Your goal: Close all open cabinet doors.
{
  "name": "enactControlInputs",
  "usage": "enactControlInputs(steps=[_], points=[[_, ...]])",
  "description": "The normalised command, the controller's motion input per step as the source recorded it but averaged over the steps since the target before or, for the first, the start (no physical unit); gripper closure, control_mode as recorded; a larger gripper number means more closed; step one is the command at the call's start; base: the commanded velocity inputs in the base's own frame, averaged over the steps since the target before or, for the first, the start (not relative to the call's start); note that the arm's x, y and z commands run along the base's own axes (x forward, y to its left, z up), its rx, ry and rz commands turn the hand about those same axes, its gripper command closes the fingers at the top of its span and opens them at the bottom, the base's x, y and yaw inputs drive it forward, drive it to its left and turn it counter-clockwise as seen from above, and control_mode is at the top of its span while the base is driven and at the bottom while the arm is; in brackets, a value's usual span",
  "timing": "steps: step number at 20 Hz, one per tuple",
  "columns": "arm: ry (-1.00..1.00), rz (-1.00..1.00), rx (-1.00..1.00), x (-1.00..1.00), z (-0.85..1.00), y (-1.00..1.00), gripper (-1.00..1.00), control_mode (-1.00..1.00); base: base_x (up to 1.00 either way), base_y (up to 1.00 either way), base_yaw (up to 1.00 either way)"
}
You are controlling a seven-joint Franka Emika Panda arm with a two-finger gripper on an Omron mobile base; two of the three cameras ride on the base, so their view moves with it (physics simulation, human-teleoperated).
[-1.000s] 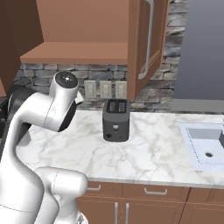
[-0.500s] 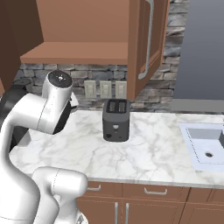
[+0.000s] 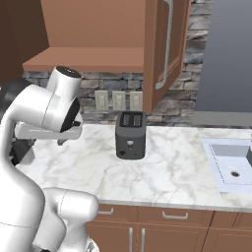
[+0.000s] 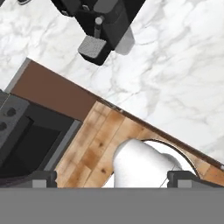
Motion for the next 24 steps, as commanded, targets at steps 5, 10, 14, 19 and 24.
enactControlInputs(steps=[5, 10, 14, 19, 24], points=[[0.07, -0.01, 0.04, -0.48, 0.0, 0.14, -1.0, -1.0, 0.0, 0.0, 0.0], [-0.04, -0.03, 0.14, -0.38, -0.01, 0.22, -1.0, -1.0, 0.0, 0.0, 0.0], [-0.12, -0.05, 0.05, -0.34, -0.02, 0.28, -1.0, -1.0, 0.0, 0.0, 0.0], [-0.02, -0.2, 0.01, -0.19, 0.03, 0.42, -1.0, -1.0, 0.0, 0.0, 0.0], [-0.08, -0.43, 0.03, -0.12, 0.16, 0.46, -1.0, -1.0, 0.0, 0.0, 0.0]])
